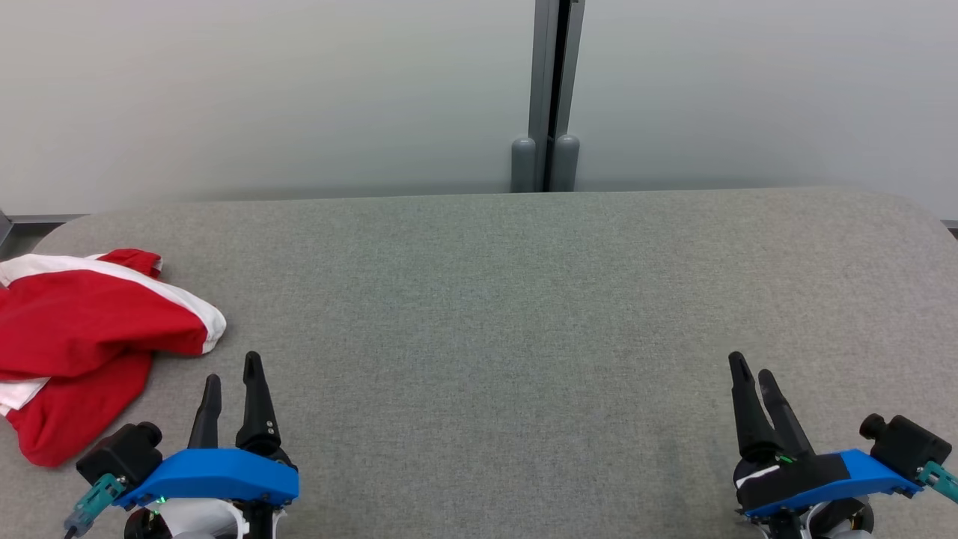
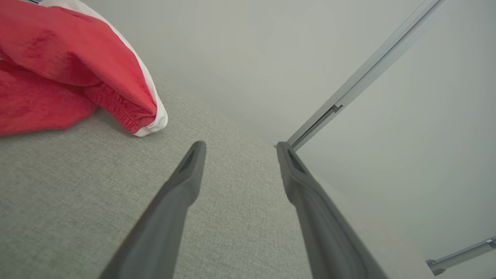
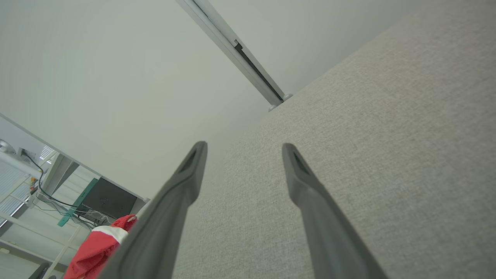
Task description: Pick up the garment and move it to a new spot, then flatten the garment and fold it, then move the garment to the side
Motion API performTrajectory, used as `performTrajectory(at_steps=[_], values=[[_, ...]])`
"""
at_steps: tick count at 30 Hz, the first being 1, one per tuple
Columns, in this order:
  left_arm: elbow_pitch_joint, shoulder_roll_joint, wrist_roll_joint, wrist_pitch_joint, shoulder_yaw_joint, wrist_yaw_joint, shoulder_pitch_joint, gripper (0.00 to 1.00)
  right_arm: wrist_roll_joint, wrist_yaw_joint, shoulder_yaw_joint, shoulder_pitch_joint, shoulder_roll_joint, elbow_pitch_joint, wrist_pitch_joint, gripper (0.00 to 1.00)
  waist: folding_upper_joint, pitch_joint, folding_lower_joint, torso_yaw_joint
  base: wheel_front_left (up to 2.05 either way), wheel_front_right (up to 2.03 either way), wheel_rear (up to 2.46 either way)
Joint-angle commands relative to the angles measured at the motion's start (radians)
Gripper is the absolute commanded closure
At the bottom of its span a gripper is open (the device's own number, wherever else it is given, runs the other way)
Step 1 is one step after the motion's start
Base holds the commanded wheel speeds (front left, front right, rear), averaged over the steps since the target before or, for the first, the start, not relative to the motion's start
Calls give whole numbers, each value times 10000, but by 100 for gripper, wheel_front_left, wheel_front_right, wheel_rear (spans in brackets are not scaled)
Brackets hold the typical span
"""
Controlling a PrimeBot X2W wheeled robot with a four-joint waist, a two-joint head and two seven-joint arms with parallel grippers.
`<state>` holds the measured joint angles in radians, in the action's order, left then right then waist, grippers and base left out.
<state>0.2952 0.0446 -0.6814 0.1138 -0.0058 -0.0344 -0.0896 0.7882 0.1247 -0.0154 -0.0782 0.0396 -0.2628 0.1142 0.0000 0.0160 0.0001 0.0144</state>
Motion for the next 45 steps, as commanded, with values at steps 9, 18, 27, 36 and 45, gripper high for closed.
performTrajectory(at_steps=[9,18,27,36,45], values=[[199,67,1041,302,-116,107,-390,0,-1167,73,-76,-312,95,-166,293,0,0,-5,-1,55,0,0,0],[653,73,1869,528,-214,165,-492,0,-2077,64,-217,-349,105,-315,524,0,0,-12,-1,82,0,0,0],[1053,123,2668,755,-277,298,-670,0,-2940,66,-261,-432,115,-504,740,0,0,10,-1,126,0,0,0],[1461,180,3422,945,-400,456,-726,0,-3826,64,-237,-458,124,-806,961,0,0,-78,-1,164,0,0,0],[1548,251,3972,1043,-520,514,-681,0,-4619,67,-167,-462,131,-991,1151,0,0,-120,-1,224,0,0,0]])
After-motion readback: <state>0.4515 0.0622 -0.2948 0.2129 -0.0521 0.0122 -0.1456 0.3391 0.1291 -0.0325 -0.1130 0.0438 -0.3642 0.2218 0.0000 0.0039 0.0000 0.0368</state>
